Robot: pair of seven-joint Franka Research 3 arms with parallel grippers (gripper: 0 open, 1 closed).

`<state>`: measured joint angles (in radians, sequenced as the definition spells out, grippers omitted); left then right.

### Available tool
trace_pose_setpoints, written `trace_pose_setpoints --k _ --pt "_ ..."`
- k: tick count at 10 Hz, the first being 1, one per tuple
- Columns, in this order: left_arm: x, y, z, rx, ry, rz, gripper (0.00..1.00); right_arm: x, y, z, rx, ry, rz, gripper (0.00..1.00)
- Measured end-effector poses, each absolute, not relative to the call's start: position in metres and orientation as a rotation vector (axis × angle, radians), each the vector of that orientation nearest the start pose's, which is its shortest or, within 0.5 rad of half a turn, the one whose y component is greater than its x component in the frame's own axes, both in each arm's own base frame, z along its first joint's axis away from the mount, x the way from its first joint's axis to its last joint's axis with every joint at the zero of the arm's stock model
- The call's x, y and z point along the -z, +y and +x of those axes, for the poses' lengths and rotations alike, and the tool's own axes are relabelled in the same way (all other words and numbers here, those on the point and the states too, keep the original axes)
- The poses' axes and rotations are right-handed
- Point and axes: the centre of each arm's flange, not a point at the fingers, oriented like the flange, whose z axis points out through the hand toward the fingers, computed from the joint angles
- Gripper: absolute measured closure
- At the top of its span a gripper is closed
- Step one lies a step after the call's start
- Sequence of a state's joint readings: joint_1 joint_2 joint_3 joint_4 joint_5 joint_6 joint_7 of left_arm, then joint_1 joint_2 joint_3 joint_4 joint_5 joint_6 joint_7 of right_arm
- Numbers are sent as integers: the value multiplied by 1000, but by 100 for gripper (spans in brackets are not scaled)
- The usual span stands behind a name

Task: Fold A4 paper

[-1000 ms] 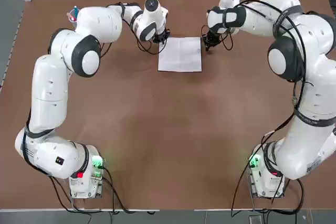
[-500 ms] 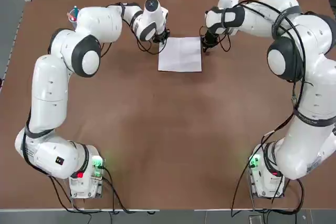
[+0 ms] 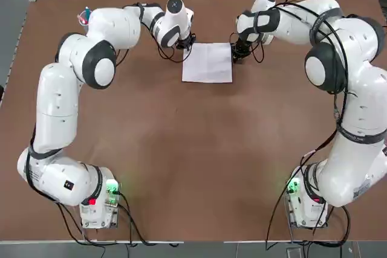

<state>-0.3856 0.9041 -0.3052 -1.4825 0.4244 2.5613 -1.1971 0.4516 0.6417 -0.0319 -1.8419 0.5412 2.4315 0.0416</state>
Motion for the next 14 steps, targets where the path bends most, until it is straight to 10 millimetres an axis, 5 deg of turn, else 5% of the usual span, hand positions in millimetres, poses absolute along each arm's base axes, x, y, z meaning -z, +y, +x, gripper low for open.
trace_pose_setpoints --k 14 --pt "-172 -437 587 282 -514 -3249 99 -174 271 579 -178 87 -2783 99"
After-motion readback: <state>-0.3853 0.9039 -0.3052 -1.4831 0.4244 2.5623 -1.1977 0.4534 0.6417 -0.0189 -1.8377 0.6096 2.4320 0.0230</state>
